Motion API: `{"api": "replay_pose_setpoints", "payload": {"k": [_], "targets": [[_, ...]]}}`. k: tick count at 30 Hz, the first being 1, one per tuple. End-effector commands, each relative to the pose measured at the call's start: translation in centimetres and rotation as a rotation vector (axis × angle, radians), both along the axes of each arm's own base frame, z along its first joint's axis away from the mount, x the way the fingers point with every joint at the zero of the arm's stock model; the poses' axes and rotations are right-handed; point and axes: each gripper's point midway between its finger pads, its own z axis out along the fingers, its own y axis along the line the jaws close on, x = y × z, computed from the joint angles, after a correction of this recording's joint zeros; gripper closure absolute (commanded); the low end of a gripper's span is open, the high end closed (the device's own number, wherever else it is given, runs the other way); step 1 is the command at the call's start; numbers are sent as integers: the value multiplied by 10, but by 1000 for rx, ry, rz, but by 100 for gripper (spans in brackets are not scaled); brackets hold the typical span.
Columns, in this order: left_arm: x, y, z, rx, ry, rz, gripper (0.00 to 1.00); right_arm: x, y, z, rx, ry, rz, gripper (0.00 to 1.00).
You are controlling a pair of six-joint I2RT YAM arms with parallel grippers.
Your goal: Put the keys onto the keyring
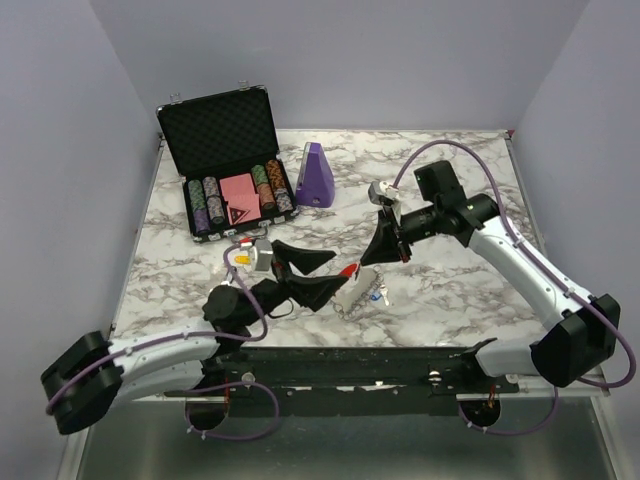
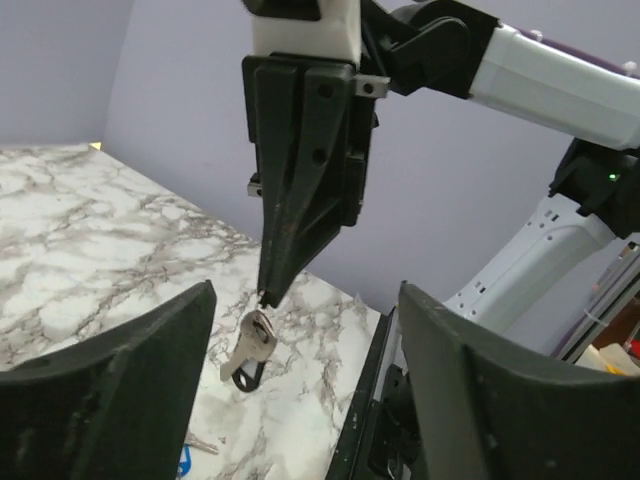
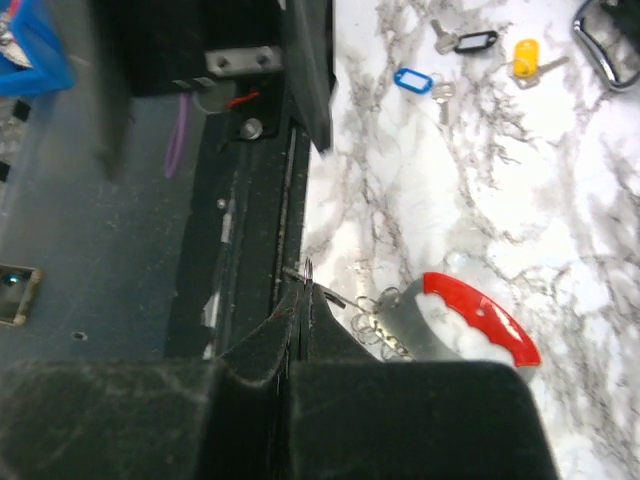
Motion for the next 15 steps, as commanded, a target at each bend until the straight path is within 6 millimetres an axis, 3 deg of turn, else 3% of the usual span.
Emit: {"api": "replay_pose_setpoints", "payload": {"k": [1,3,7,15], "targets": [[-2,18,-15,213,-4,54,10,7,-15,-17,-159,-104,5,99],[-5,23,-24,330,-2,43,5,8,-18,-23,-209,-118,28,99],[-11,24,-32,474,-18,-31,6,5,-18,-25,-249,-122,61,99],[-12,-4,-28,523,-179,-148,30,-4,-15,-27,-240,-101,89,99]]}}
